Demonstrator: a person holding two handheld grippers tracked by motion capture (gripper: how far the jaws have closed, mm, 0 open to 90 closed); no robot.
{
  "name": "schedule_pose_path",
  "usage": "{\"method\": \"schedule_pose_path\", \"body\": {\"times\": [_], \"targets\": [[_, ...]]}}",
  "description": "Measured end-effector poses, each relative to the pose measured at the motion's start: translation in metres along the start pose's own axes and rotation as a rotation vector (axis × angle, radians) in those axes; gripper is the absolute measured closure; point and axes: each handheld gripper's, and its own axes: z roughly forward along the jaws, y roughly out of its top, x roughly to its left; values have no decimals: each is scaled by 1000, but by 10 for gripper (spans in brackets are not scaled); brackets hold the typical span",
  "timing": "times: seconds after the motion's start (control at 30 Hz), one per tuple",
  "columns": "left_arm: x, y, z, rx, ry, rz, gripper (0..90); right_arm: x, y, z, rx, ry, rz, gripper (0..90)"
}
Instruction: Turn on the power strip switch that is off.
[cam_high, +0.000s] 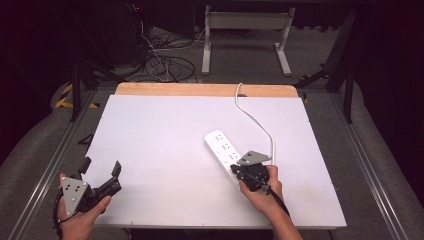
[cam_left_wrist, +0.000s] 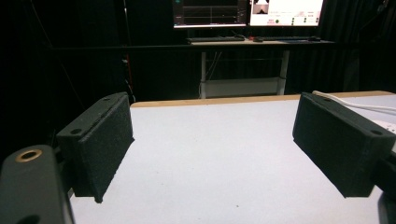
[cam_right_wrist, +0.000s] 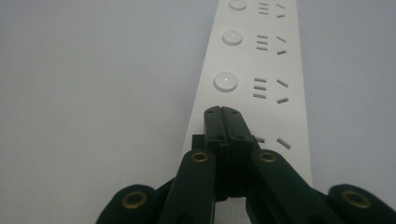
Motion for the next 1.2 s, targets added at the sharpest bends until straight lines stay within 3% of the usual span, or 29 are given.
{"method": "schedule_pose_path", "body": {"times": [0.13, 0.3, 0.57, 0.77, 1.03, 1.2], "targets": [[0, 0, 0, -2, -1, -2, 129, 5, 1, 0, 8, -35, -34, 900], [3, 0, -1, -1, 5, -6, 130, 0, 1, 0, -3, -4, 7, 900], [1, -1, 1, 1, 1, -4, 130, 5, 3, -1, 10, -38, -14, 900], [1, -1, 1, 0, -2, -5, 130, 2, 7, -12, -100, -16, 18, 900], [0, -1, 1, -1, -4, -5, 131, -2, 8, -17, -122, -11, 27, 900], [1, -1, 1, -1, -4, 0, 131, -3, 9, -25, -185, -23, 6, 900]]}}
